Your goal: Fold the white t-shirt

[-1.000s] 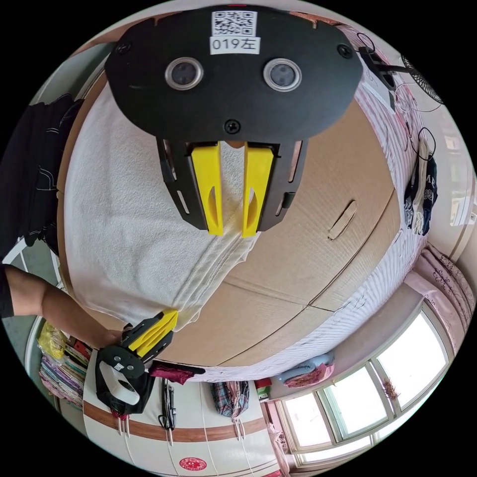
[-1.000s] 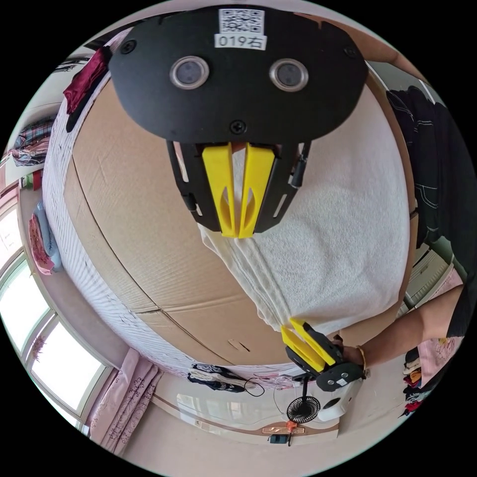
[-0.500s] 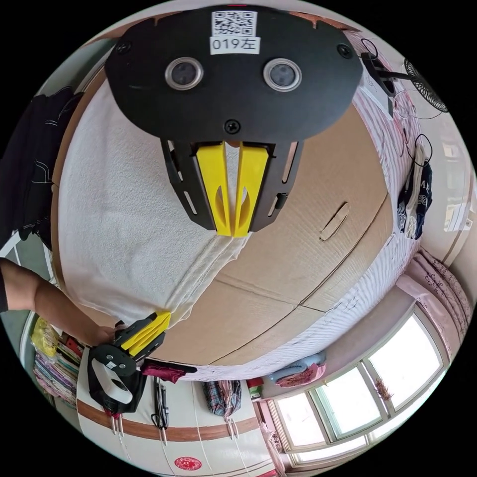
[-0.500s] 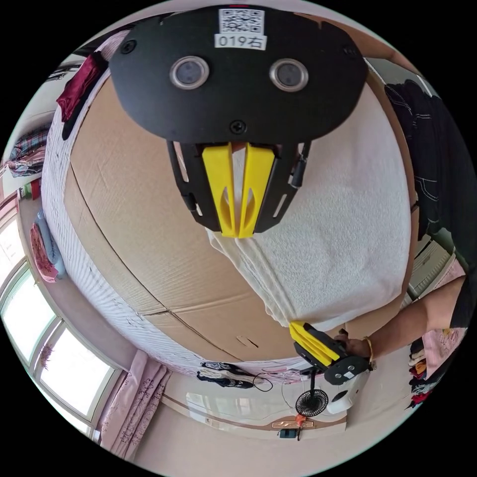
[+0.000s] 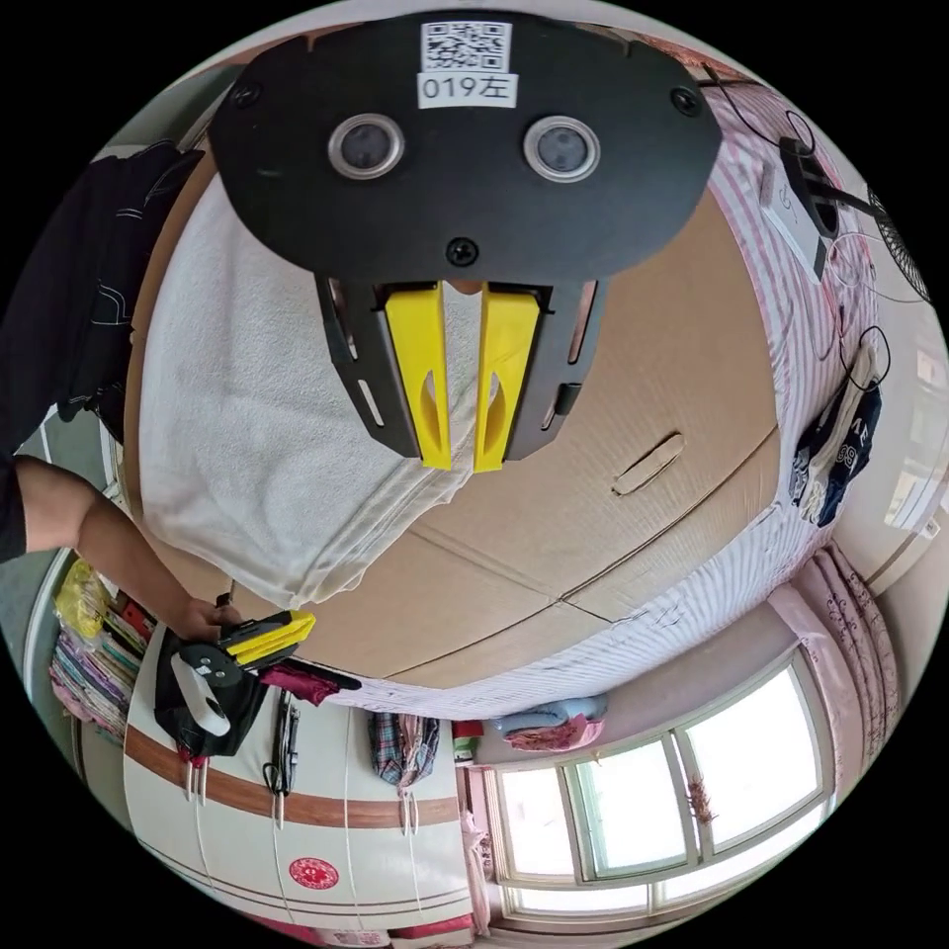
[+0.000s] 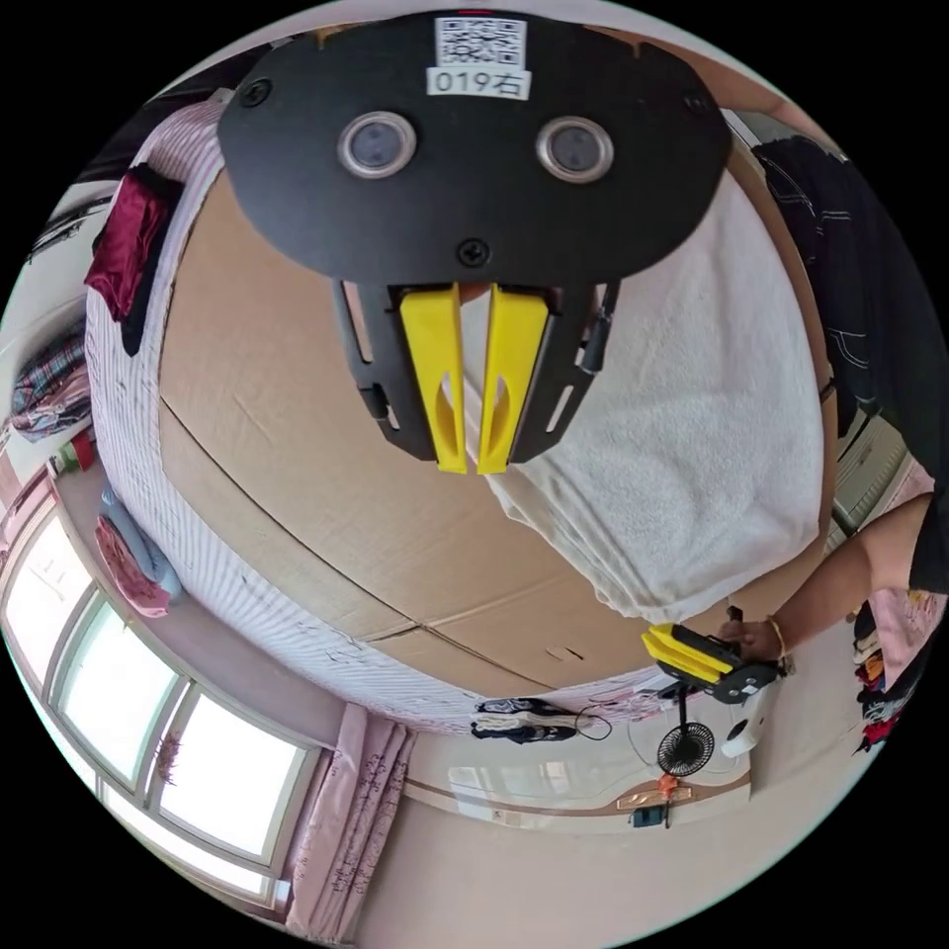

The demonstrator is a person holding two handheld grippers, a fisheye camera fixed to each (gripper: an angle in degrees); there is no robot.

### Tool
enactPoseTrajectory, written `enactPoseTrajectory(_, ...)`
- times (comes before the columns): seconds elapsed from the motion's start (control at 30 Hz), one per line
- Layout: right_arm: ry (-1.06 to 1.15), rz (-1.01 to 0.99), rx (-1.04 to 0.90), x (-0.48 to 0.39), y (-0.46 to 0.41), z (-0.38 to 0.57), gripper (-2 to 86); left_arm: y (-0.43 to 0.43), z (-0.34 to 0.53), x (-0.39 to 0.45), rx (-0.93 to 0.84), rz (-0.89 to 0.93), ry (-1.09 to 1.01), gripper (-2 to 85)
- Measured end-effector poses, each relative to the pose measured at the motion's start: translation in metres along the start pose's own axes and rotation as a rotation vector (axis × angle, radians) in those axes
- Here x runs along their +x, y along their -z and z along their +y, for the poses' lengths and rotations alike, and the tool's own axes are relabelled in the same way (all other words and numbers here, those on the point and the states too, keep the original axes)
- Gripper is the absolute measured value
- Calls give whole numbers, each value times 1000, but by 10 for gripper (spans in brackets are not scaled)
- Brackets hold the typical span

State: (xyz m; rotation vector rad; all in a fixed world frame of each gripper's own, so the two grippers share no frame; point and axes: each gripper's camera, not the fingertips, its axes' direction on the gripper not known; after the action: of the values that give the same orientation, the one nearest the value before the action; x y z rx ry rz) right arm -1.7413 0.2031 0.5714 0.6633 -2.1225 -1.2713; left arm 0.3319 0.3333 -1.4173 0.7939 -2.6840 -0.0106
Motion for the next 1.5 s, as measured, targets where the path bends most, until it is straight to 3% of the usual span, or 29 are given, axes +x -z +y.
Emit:
enactPoseTrajectory(0.3, -34, -77, -63, 22, -28, 41, 49, 8, 35, -20, -59, 27, 27, 6)
enactPoseTrajectory(0.57, -56, -15, -68, 23, -60, 54, 40, 19, 42, -36, -101, -26, 52, 11)
enactPoseTrajectory(0.77, -367, 139, -14, 50, -46, 100, 18, 71, 73, -59, -55, -128, 267, 31)
enactPoseTrajectory(0.87, -453, 3, 14, 64, -56, 128, 41, 77, 101, -77, -88, -58, 419, 55)
enactPoseTrajectory(1.17, -567, -175, 28, 87, -108, 144, 60, 79, 145, -112, -118, 44, 656, 74)
enactPoseTrajectory(1.5, -501, -105, -50, 68, -163, 145, 3, 96, 153, -123, -72, 93, 735, 76)
